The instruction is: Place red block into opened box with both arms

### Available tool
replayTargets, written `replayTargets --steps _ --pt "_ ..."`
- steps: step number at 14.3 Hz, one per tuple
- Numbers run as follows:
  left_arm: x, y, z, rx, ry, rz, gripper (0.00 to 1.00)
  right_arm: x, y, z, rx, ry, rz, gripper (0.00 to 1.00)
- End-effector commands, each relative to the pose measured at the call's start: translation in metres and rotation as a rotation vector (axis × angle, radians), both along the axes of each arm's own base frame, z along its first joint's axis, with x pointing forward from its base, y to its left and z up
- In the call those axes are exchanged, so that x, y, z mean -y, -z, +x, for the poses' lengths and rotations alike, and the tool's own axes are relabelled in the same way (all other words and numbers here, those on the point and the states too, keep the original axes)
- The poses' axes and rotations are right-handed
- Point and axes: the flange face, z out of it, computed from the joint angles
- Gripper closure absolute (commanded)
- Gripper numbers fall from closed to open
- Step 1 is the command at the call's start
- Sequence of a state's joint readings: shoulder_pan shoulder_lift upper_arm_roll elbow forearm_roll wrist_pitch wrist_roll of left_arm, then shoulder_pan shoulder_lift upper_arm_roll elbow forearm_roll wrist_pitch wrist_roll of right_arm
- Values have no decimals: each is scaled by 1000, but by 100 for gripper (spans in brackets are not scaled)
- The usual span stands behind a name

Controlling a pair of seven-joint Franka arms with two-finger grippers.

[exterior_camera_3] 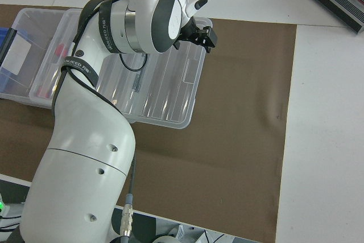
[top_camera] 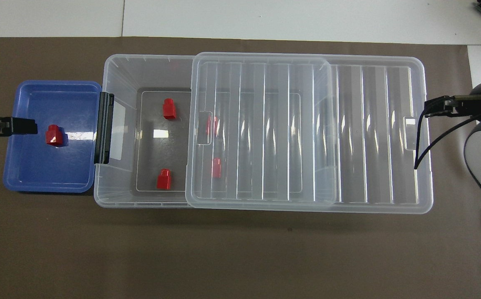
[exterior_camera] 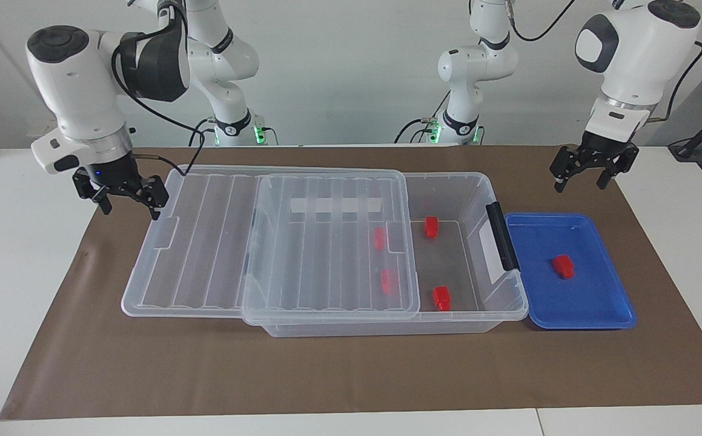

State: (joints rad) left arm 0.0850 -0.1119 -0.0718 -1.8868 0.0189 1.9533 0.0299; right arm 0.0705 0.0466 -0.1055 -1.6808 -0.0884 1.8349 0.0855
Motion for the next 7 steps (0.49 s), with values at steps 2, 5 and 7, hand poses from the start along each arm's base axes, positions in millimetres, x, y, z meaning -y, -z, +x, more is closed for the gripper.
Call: replayTargets --steps 2,5,7 --pt "-13 9 -12 25 28 11 0 12 -23 -22 -32 54 125 0" --pt "-63 42 -3 59 36 33 0 16 -45 -32 -104 62 112 0" --pt "-81 81 5 68 3 29 0 10 -46 -35 -131 57 113 0"
